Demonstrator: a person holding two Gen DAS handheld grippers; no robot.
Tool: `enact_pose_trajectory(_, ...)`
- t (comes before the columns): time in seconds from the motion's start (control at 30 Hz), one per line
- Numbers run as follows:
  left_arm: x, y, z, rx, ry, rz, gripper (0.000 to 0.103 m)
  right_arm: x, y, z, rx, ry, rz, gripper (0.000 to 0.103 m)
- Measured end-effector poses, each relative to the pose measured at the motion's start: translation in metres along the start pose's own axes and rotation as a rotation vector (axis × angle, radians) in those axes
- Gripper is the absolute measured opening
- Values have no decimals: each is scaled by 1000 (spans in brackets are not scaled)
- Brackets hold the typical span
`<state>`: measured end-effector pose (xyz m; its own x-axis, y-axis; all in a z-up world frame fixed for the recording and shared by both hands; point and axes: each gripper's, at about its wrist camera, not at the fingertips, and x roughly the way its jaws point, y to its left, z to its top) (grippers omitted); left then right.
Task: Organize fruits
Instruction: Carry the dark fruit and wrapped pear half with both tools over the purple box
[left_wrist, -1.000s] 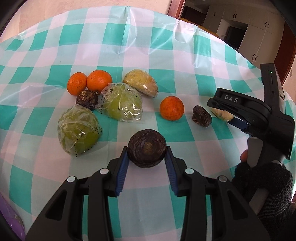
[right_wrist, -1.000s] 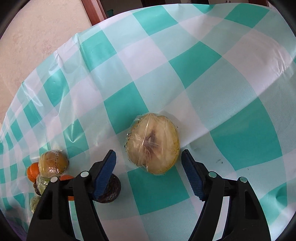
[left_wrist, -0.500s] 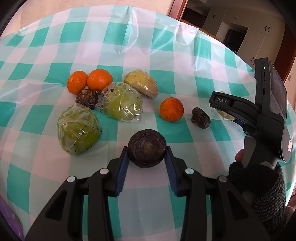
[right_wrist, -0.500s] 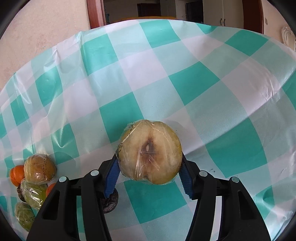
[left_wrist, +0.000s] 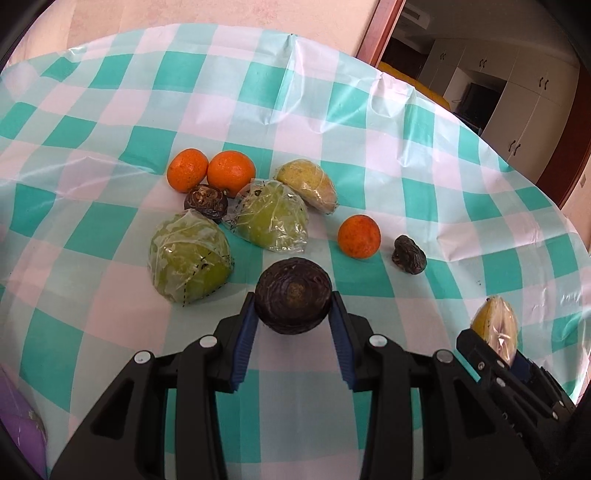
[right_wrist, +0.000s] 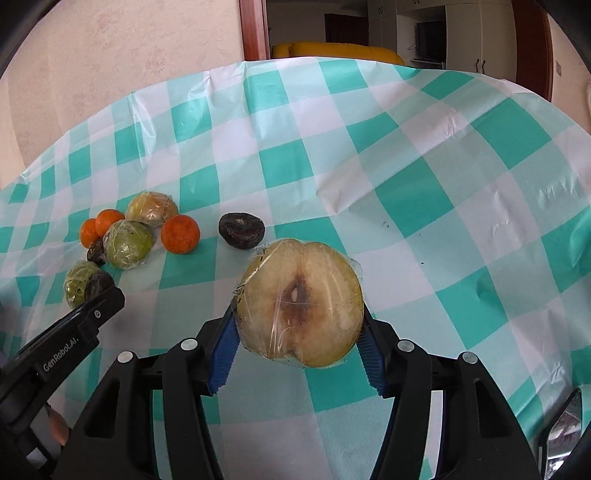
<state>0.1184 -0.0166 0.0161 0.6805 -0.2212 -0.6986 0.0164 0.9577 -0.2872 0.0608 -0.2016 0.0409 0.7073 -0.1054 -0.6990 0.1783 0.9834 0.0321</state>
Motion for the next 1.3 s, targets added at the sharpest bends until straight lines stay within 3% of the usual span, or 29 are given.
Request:
enact_pose_trajectory(0.17, -31, 11, -17, -22, -57, 11, 39, -26, 17, -35, -99, -5, 20, 57)
enact_pose_trajectory(0.37, -74, 19, -32, -18, -116, 44, 39, -40, 22, -50, -144, -10, 42, 57)
enact_pose_trajectory(0.6, -140, 17, -51, 23, -227, 90, 39, -46, 23, -57, -142, -7, 54, 57)
enact_pose_trajectory(0.9, -218, 30, -80, 24, -299, 97, 39, -58, 29, -64, -163, -29, 49, 57)
enact_pose_trajectory(1.17, -285, 62, -97, -23, -338, 119, 39, -77, 45, -69, -205, -53, 54, 57)
enact_pose_trajectory(1.3, -321, 83, -100, -51, -359, 153, 39, -97, 65, -69, -245, -72, 105, 57)
